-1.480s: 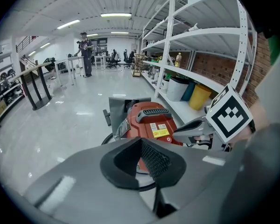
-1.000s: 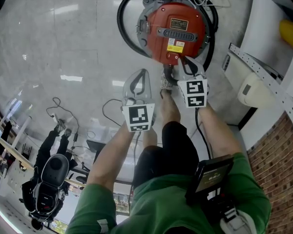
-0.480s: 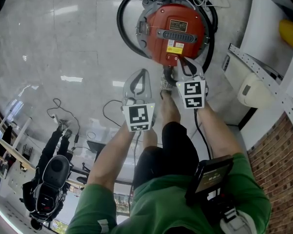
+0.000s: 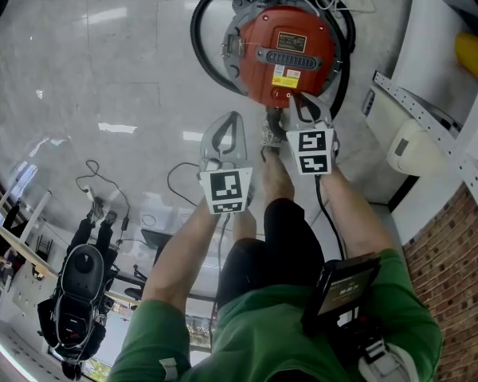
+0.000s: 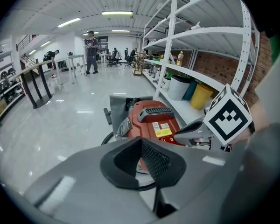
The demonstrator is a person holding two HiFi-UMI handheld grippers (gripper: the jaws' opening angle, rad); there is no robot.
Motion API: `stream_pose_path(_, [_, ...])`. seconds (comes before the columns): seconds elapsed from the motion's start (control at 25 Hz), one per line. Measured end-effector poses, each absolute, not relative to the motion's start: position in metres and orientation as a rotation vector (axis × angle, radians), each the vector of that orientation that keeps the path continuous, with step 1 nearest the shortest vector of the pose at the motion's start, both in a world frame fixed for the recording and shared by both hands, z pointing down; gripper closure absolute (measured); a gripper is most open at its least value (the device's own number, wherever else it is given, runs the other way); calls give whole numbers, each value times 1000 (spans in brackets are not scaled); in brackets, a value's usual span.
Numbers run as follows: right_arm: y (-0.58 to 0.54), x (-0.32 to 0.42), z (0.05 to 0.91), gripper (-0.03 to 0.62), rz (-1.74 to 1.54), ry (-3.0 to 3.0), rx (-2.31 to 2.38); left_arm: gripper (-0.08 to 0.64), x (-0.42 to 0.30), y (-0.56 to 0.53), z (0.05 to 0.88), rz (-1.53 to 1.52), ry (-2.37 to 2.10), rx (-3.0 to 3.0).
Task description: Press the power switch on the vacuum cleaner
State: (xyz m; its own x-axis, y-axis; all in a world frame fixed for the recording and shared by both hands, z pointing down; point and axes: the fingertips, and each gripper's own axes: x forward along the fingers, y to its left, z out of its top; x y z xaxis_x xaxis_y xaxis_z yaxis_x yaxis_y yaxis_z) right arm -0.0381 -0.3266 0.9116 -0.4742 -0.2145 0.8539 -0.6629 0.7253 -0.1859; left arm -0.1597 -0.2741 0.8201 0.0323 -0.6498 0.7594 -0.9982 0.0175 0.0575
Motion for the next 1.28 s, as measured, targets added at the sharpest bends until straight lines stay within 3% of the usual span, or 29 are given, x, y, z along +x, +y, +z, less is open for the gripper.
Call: stream_pose_path(1.28, [-307,-8,903,561,729,-1960,681,552,-154,-251,817,785,-1657,1720])
